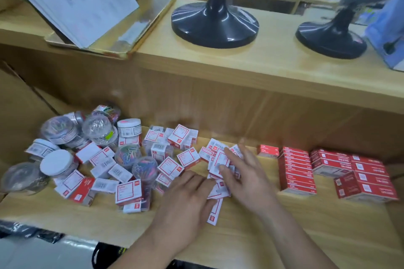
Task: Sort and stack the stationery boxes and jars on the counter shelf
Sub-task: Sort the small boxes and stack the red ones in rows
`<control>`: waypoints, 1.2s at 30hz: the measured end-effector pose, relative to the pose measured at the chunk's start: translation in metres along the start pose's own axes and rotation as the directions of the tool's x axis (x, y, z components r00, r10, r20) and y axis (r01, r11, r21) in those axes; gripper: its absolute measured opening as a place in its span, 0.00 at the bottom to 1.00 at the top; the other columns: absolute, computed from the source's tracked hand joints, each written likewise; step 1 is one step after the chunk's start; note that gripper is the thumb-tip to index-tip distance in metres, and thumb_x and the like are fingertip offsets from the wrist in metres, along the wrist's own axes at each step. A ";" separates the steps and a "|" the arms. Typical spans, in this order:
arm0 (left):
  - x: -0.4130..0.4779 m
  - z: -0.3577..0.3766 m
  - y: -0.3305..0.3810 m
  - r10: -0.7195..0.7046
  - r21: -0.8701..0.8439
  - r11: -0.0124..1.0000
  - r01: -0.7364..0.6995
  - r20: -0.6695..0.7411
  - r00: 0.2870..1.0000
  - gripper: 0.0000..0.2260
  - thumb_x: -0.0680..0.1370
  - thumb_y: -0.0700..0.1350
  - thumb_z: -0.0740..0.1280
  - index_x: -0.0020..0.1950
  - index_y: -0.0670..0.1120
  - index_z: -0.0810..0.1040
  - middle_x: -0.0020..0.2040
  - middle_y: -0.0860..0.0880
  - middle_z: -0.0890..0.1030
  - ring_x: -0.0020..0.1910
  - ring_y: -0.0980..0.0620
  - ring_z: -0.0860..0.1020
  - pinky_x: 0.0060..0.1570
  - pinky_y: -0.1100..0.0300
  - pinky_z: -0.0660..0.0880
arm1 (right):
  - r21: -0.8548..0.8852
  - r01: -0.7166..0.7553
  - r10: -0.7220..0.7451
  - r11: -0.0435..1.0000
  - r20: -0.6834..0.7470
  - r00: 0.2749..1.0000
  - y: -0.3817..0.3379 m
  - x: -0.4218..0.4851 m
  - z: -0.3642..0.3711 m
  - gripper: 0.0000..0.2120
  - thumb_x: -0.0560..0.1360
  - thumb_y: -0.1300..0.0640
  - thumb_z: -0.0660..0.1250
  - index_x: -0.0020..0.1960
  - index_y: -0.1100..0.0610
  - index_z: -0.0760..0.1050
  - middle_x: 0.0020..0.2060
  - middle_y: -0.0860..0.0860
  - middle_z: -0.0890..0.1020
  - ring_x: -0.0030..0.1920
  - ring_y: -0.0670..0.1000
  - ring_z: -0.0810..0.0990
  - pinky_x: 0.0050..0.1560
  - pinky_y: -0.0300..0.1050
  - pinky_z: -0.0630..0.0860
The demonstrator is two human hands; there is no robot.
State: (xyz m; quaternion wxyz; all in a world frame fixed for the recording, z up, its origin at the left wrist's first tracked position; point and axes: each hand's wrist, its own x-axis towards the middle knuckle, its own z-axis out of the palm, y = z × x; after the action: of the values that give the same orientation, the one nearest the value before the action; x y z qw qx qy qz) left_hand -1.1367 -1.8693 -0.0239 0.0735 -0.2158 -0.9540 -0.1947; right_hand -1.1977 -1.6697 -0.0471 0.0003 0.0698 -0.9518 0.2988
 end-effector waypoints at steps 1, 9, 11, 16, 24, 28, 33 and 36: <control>-0.004 -0.009 0.000 0.001 -0.024 1.000 -0.001 -0.025 1.000 0.15 0.76 0.54 0.68 0.61 0.51 0.78 0.52 0.54 0.80 0.53 0.48 0.77 0.50 0.52 0.78 | 0.011 -0.006 0.006 1.000 -0.013 1.000 0.000 -0.001 0.000 0.28 0.75 0.34 0.60 0.71 0.45 0.74 0.75 0.53 0.68 0.75 0.55 0.67 0.72 0.53 0.68; -0.004 -0.033 -0.012 -0.429 -0.649 0.713 0.267 -0.103 0.897 0.22 0.74 0.42 0.72 0.62 0.64 0.78 0.54 0.62 0.79 0.44 0.60 0.82 0.45 0.63 0.79 | 0.010 0.105 -0.103 0.994 -0.091 0.990 -0.009 -0.036 0.007 0.26 0.75 0.37 0.65 0.69 0.45 0.76 0.70 0.50 0.72 0.70 0.53 0.71 0.67 0.51 0.72; 0.000 -0.028 -0.008 -0.489 -0.759 0.579 0.299 -0.029 0.872 0.22 0.76 0.38 0.71 0.60 0.65 0.80 0.53 0.57 0.82 0.46 0.50 0.84 0.45 0.50 0.82 | 0.026 0.111 -0.109 0.993 -0.070 0.992 -0.013 -0.045 0.010 0.28 0.74 0.37 0.66 0.71 0.45 0.72 0.71 0.49 0.71 0.72 0.51 0.69 0.70 0.47 0.68; 0.010 -0.017 0.006 -0.562 -0.834 0.392 0.388 0.117 0.819 0.18 0.78 0.38 0.71 0.59 0.61 0.81 0.49 0.51 0.87 0.47 0.48 0.85 0.52 0.41 0.82 | 0.259 -0.023 0.078 0.966 -0.205 0.976 -0.019 -0.055 -0.009 0.25 0.74 0.45 0.71 0.68 0.53 0.76 0.69 0.47 0.75 0.71 0.44 0.72 0.70 0.45 0.70; 0.035 -0.020 0.050 -0.489 -0.903 0.187 0.386 0.255 0.834 0.14 0.76 0.35 0.74 0.57 0.50 0.81 0.49 0.51 0.87 0.43 0.50 0.85 0.42 0.62 0.79 | 0.815 -0.195 0.320 0.546 0.013 0.947 -0.041 -0.053 -0.059 0.05 0.75 0.64 0.73 0.51 0.59 0.83 0.39 0.56 0.87 0.37 0.51 0.83 0.39 0.43 0.78; 0.033 -0.017 0.038 -0.456 -0.797 0.454 0.398 0.176 0.873 0.16 0.76 0.40 0.76 0.58 0.57 0.81 0.49 0.60 0.84 0.48 0.58 0.82 0.46 0.61 0.79 | 0.855 -0.193 0.320 0.482 0.034 0.947 -0.037 -0.054 -0.065 0.04 0.75 0.70 0.70 0.50 0.67 0.79 0.41 0.60 0.86 0.37 0.54 0.84 0.37 0.43 0.81; 0.015 -0.012 -0.008 -0.269 -0.206 0.942 0.265 0.011 0.963 0.24 0.71 0.58 0.72 0.66 0.55 0.79 0.58 0.58 0.79 0.58 0.53 0.78 0.55 0.54 0.79 | 0.878 -0.179 0.353 0.443 0.013 0.936 -0.038 -0.055 -0.059 0.13 0.78 0.71 0.66 0.59 0.59 0.76 0.44 0.61 0.85 0.40 0.62 0.86 0.43 0.54 0.84; 0.010 -0.010 -0.013 -0.218 0.016 0.976 0.217 0.086 0.972 0.31 0.69 0.65 0.68 0.68 0.51 0.79 0.59 0.54 0.81 0.57 0.48 0.77 0.54 0.51 0.78 | 0.883 -0.198 0.360 0.426 0.036 0.932 -0.039 -0.055 -0.055 0.17 0.79 0.72 0.64 0.62 0.55 0.76 0.45 0.60 0.85 0.42 0.63 0.86 0.46 0.53 0.84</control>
State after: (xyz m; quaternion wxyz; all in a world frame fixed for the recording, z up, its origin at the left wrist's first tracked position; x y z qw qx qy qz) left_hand -1.1506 -1.8799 -0.0169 0.0105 -0.1181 -0.9748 -0.1891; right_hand -1.1400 -1.6622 0.0179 -0.0094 -0.1227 -0.6596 0.7415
